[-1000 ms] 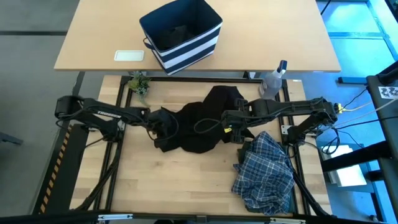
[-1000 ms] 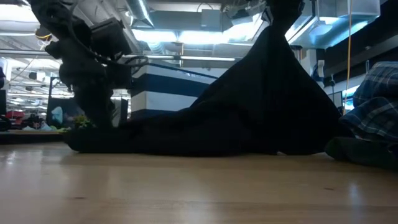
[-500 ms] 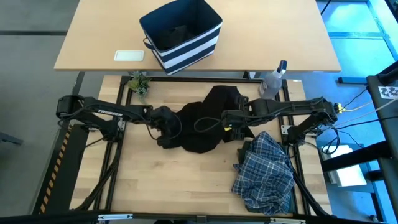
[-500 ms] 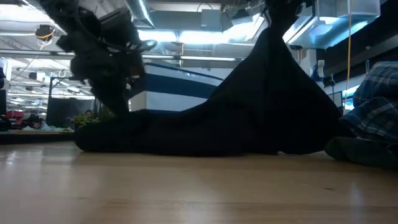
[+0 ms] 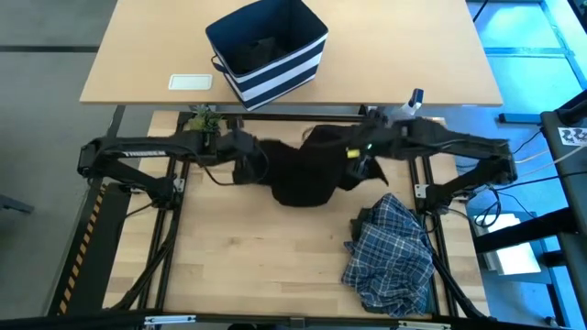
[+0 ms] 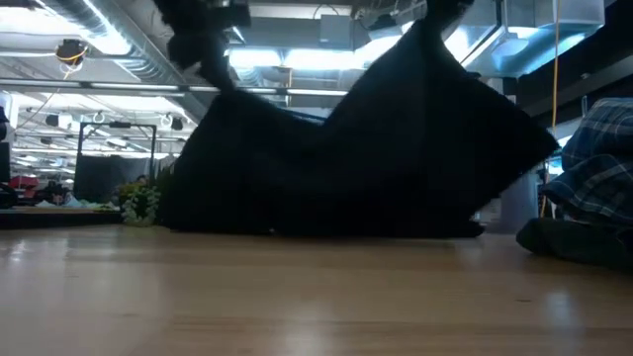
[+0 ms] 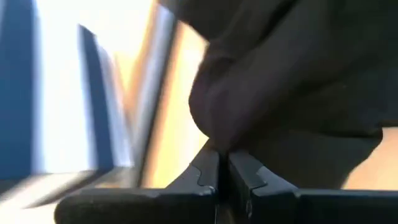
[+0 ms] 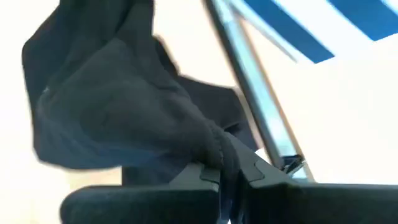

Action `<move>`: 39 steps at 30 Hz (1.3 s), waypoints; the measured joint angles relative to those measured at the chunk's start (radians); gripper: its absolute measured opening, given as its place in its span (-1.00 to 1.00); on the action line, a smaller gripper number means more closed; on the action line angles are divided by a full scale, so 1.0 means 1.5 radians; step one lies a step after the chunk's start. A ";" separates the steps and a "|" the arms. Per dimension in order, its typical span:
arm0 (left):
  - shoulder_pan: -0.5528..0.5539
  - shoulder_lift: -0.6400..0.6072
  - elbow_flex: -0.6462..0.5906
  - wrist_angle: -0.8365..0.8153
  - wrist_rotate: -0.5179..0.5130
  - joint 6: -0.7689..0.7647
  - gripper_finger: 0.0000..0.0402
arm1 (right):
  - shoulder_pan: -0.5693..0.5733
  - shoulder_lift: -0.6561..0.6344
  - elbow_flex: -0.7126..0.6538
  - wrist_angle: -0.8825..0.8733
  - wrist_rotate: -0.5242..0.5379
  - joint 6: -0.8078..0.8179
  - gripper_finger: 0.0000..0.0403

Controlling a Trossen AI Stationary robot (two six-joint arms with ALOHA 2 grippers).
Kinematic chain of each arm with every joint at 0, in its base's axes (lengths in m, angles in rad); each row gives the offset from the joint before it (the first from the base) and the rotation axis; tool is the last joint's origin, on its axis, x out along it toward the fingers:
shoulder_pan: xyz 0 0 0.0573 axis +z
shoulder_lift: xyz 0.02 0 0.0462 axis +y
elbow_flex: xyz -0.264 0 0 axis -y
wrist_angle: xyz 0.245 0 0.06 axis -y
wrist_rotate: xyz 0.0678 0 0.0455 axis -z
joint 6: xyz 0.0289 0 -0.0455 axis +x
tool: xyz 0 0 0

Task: Fold Laundry from Bin
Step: Fold the black shirt

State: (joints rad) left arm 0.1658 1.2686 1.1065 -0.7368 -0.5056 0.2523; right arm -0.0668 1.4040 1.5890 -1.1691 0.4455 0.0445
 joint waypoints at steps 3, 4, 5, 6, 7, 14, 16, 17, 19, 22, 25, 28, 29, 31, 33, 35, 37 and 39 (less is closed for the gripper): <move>0.008 0.000 0.060 -0.014 -0.077 0.064 -0.99 | -0.041 -0.019 0.000 0.039 0.003 -0.029 -1.00; 0.012 0.000 0.079 -0.015 -0.104 0.085 -0.99 | -0.054 -0.023 0.000 0.050 0.007 -0.035 -1.00; 0.017 0.000 0.096 -0.015 -0.133 0.107 -1.00 | -0.068 -0.028 0.000 0.059 0.010 -0.048 -1.00; 0.023 0.000 0.113 -0.015 -0.162 0.131 -1.00 | -0.082 -0.030 0.000 0.070 0.011 -0.057 -1.00; 0.028 0.000 0.131 -0.015 -0.191 0.156 -1.00 | -0.095 -0.034 0.000 0.082 0.011 -0.070 -1.00; 0.069 0.000 0.256 -0.010 -0.303 0.299 -1.00 | -0.185 -0.049 0.031 0.141 0.005 -0.137 -1.00; 0.082 0.000 0.287 -0.005 -0.303 0.318 -1.00 | -0.203 -0.050 0.051 0.150 0.002 -0.145 -1.00; 0.087 0.000 0.301 -0.003 -0.303 0.326 -1.00 | -0.209 -0.050 0.060 0.158 -0.004 -0.154 -1.00; 0.096 0.000 0.326 0.000 -0.302 0.342 -1.00 | -0.217 -0.050 0.082 0.171 -0.013 -0.164 -1.00; 0.105 0.000 0.354 0.021 -0.299 0.373 -1.00 | -0.226 -0.050 0.111 0.198 -0.022 -0.179 -1.00; 0.105 0.000 0.379 0.049 -0.299 0.413 -1.00 | -0.228 -0.050 0.146 0.212 -0.025 -0.192 -1.00; 0.102 0.000 0.407 0.076 -0.298 0.445 -1.00 | -0.227 -0.050 0.186 0.230 -0.025 -0.208 -1.00; 0.099 0.000 0.415 0.088 -0.298 0.454 -1.00 | -0.227 -0.049 0.204 0.229 -0.026 -0.210 -1.00; 0.095 0.000 0.432 0.111 -0.298 0.480 -1.00 | -0.227 -0.048 0.237 0.235 -0.026 -0.217 -1.00; 0.093 0.000 0.449 0.139 -0.297 0.511 -1.00 | -0.227 -0.048 0.269 0.238 -0.026 -0.227 -1.00; 0.090 0.000 0.467 0.171 -0.298 0.545 -1.00 | -0.227 -0.048 0.297 0.243 -0.026 -0.231 -1.00; 0.087 0.000 0.485 0.195 -0.297 0.572 -1.00 | -0.227 -0.048 0.322 0.244 -0.026 -0.240 -1.00; 0.084 0.001 0.503 0.217 -0.293 0.593 -1.00 | -0.227 -0.047 0.341 0.244 -0.027 -0.244 -1.00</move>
State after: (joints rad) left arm 0.2925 1.2694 1.8608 -0.4114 -0.9454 1.1417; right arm -0.4068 1.3331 2.1007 -0.8027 0.4056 -0.3221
